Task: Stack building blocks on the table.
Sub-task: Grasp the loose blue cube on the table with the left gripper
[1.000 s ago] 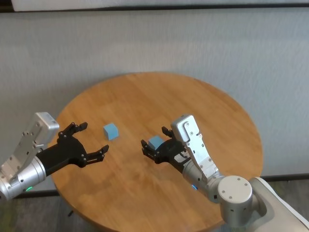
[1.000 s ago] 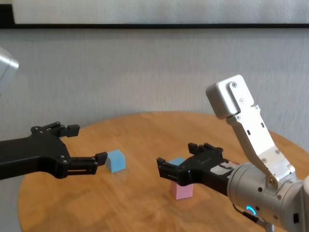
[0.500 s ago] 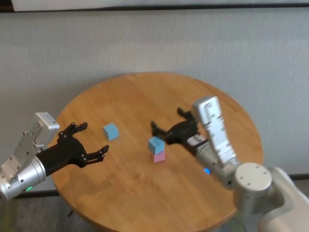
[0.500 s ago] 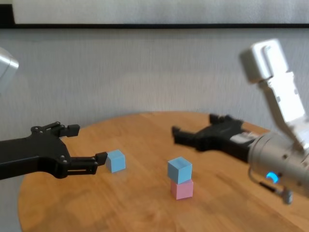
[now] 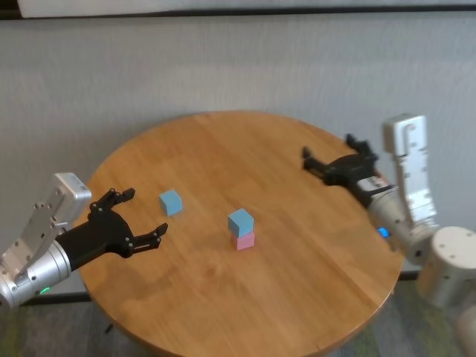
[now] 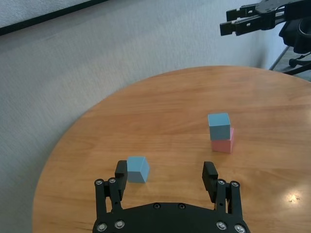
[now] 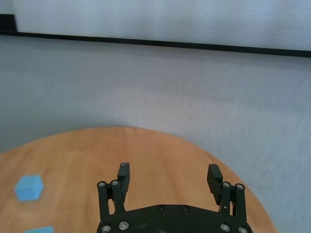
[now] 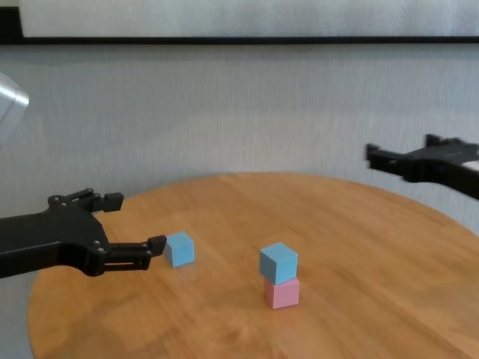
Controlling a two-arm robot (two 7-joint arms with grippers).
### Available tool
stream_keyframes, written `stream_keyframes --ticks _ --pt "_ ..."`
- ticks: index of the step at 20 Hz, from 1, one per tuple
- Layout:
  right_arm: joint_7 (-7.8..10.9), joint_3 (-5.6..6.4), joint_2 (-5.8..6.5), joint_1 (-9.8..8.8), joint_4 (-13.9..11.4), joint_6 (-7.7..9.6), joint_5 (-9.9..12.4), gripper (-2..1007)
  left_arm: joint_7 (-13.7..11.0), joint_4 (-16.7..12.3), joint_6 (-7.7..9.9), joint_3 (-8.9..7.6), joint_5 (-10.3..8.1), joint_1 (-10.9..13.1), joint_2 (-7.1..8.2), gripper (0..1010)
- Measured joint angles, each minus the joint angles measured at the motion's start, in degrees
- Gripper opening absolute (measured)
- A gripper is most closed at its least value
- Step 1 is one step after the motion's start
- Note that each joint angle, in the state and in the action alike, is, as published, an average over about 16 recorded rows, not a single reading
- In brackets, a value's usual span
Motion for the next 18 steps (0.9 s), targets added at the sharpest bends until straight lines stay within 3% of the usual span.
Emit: stream_keyframes --ticks 7,12,18 --pt "-0.89 3.01 2.34 -0.31 -0.75 1.10 1.41 1004 -0.02 -0.03 -0.02 -0.01 0.05 0.03 0.02 1001" --pt "-1.11 3.51 3.10 -0.70 -1.09 1.63 1.39 1004 0.01 -0.26 -0.23 -0.21 0.36 0.35 0.16 1001" --pt "-1.16 3.42 3.19 -0.87 -1.19 1.79 1.21 1004 0.02 0.33 -0.91 -0.91 0.91 0.63 0.23 1002"
